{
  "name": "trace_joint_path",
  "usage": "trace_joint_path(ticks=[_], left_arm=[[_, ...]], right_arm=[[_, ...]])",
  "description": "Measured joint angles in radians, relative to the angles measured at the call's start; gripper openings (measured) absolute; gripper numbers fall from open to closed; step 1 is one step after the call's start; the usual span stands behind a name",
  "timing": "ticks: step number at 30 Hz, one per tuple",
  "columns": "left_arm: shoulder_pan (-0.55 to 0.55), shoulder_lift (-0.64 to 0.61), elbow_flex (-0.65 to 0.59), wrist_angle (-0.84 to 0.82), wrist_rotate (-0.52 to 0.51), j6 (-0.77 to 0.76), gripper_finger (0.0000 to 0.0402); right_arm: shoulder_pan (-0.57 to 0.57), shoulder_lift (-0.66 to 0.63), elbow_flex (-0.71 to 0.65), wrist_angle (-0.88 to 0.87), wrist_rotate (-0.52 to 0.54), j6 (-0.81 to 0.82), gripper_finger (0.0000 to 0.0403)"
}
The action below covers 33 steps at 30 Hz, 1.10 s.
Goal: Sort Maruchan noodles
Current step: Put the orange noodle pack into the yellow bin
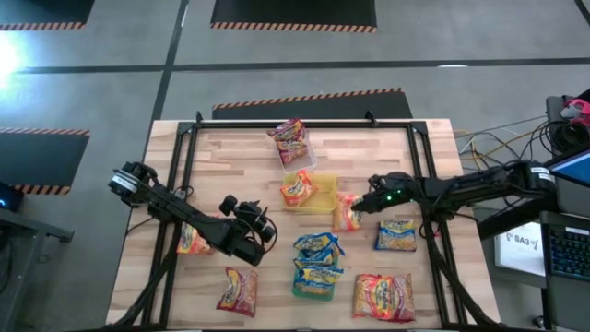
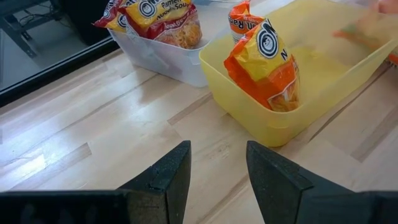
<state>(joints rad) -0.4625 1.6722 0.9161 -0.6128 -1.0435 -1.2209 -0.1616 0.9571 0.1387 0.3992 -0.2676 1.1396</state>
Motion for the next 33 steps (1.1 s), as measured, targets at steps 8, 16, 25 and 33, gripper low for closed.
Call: trace_joint_path(ticks=[8,16,25,33], left_arm=[[0.000,0.000,0.000,0.000,0.000,0.000,0.0139],[0.000,0.000,0.000,0.000,0.000,0.001,0.0139],[0.000,0.000,0.000,0.008,0.017,0.005,0.0139],[0.000,0.000,0.000,0.015,0.016,0.005,0.0139]], right_arm=[[0.000,-0.081,0.000,0.000,-0.050,-0.009,0.0008],[0.000,-0.115,0.046,-0.063,-0.112,-0.125,0.0008],[0.000,-0.090,0.415,-0.786,0.024,-0.497,0.0008],[-0.001,-0.076,0.644,-1.005,0.122,-0.719,0.0008]])
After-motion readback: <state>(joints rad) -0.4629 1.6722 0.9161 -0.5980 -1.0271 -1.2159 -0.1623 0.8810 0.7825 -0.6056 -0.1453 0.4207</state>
